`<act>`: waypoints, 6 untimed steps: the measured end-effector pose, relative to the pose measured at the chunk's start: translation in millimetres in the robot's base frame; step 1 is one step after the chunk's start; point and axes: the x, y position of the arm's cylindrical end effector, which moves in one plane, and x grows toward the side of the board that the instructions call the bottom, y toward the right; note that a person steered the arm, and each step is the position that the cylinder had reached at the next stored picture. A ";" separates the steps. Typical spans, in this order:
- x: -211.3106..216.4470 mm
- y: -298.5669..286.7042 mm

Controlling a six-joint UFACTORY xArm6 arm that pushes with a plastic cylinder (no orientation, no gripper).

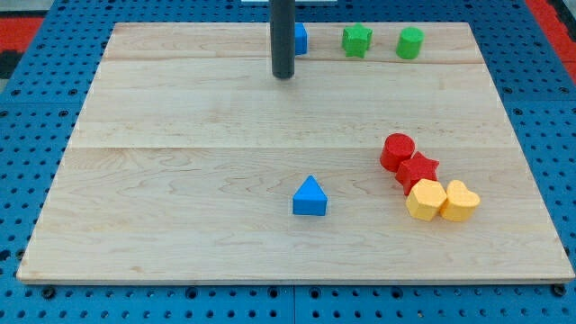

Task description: Keep the blue triangle to the left of the blue cube

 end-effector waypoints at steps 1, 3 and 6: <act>88.0 32.3; 171.3 97.0; 152.4 3.7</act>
